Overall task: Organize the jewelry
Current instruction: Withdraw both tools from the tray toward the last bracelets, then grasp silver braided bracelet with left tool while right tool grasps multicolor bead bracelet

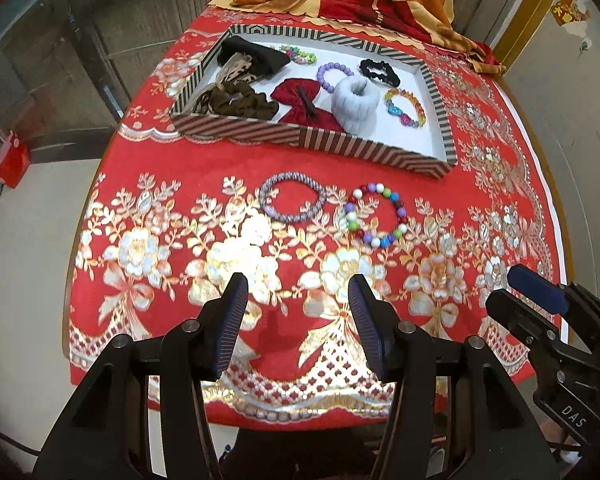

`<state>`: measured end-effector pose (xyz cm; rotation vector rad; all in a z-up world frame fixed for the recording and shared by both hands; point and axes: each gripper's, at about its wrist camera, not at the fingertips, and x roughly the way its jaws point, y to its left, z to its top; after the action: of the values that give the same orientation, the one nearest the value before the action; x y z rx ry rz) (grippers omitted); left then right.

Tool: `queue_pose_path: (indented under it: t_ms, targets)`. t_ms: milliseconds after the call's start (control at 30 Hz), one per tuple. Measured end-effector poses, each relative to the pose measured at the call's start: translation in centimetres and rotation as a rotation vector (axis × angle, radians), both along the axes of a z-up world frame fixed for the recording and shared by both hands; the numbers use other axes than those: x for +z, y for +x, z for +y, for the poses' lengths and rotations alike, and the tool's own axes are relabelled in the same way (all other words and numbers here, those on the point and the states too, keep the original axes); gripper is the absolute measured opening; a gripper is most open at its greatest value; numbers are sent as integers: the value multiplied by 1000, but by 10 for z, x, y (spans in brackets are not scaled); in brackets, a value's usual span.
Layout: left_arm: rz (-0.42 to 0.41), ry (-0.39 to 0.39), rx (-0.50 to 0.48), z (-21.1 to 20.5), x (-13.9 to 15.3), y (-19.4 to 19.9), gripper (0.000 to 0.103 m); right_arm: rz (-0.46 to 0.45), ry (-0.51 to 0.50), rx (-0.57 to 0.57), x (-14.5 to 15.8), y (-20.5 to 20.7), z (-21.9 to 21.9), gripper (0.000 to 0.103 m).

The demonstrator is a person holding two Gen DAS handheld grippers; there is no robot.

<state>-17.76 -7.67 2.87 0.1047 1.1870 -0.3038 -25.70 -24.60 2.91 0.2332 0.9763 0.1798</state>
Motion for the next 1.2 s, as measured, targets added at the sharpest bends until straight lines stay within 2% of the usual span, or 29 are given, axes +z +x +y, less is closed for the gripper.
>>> queue_pose_path:
  t_ms: [333,600,967,1200]
  targets:
    - [6,16,16,3,-3,-13,52,21,-4,-5,-4,-5,1,43]
    - [28,27,41,15,-11,-7,52,46,-11,-17,-13,7,1,43]
    - [62,50,77,26,-27,22,52,142,-120,-15,-58,76,7,43]
    - [81,61,103,36,-35,45,52,172,-169,-20,-78,111,12,43]
